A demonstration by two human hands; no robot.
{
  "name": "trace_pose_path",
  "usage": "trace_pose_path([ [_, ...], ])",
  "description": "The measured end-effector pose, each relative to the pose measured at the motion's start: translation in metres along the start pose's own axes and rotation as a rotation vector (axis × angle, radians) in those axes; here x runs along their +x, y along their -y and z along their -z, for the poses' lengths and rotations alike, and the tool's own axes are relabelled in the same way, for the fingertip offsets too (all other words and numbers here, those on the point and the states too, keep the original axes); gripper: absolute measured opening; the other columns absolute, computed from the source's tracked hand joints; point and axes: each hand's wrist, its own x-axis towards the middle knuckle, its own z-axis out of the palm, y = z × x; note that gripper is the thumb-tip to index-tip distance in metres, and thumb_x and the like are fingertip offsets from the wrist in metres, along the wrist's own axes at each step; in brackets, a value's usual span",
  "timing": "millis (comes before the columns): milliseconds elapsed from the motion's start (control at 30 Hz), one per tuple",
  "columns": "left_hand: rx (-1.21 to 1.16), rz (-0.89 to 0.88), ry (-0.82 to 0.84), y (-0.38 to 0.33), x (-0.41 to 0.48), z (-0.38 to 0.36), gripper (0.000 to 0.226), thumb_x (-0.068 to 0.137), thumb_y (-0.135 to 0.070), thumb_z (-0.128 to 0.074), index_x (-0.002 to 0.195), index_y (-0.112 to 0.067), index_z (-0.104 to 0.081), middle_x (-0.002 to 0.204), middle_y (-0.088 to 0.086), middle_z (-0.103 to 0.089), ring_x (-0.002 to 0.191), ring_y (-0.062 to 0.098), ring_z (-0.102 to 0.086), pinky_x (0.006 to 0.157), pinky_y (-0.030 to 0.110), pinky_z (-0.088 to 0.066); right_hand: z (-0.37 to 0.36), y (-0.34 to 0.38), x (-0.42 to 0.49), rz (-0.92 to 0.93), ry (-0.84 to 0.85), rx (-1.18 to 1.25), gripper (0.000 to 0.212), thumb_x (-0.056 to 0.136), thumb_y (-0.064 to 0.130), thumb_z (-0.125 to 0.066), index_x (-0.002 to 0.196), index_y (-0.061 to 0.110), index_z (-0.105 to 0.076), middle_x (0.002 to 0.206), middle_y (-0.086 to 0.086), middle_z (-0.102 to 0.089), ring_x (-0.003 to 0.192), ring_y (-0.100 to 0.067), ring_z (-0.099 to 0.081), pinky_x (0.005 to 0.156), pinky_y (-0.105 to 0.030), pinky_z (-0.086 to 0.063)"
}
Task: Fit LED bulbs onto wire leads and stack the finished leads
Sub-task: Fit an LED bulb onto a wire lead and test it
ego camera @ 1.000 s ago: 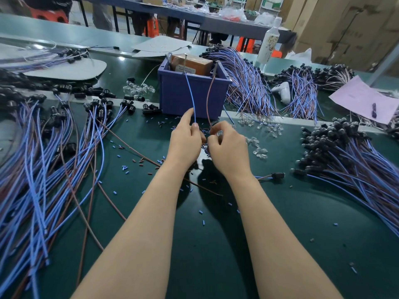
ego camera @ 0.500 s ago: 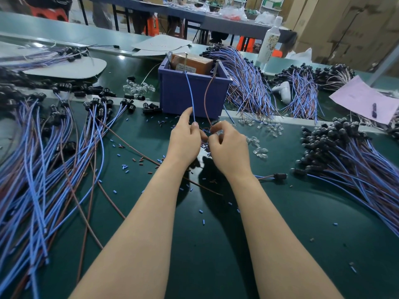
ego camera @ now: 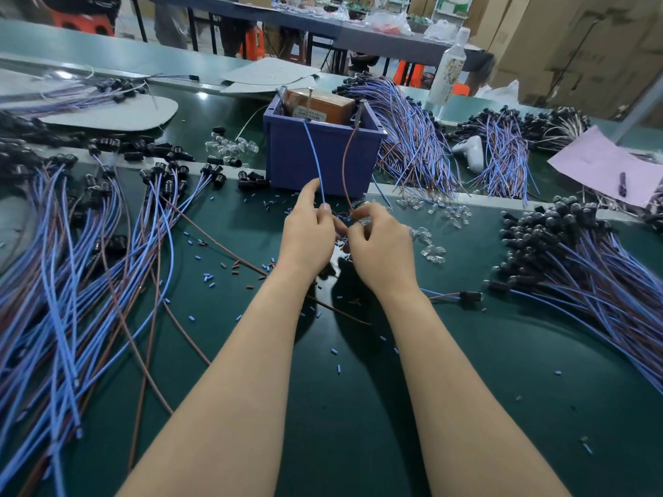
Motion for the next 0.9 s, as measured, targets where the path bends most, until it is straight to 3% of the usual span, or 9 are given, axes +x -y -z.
trace_pose_path([
  [267,-0.017,-0.002,0.024,0.0001,0.0030,0.0010,0.044,0.100,-0.012,-0.035,0.144,-0.019,-0.033,0.062,-0.007,-0.060,0.056,0.009,-0.051,0.066,0.029,-0.046,-0.0007,-0.0002,0.0001,-0.008,0.007,0.006,0.021,0.090,0.017,-0.046,0.105,0.015,-0.061,0.087,-0.010,-0.072,0.088,-0.030,-0.062,0.079,-0.035,-0.046],
  [500,-0.020,0.000,0.031,-0.0006,0.0025,0.0018,0.045,0.101,-0.013,-0.036,0.144,-0.020,-0.032,0.060,-0.008,-0.060,0.056,0.006,-0.052,0.069,0.029,-0.045,-0.0009,-0.0008,0.0002,-0.013,0.009,-0.001,0.020,0.091,0.018,-0.047,0.105,0.016,-0.061,0.088,-0.009,-0.072,0.088,-0.029,-0.061,0.076,-0.031,-0.039],
  [900,-0.010,-0.005,0.041,-0.0031,0.0020,0.0027,0.044,0.101,-0.012,-0.035,0.144,-0.020,-0.033,0.063,-0.007,-0.060,0.058,0.004,-0.053,0.069,0.022,-0.047,-0.0010,0.0004,-0.0005,-0.013,0.026,0.013,0.022,0.090,0.016,-0.047,0.107,0.014,-0.062,0.091,-0.010,-0.072,0.091,-0.030,-0.062,0.081,-0.036,-0.047],
])
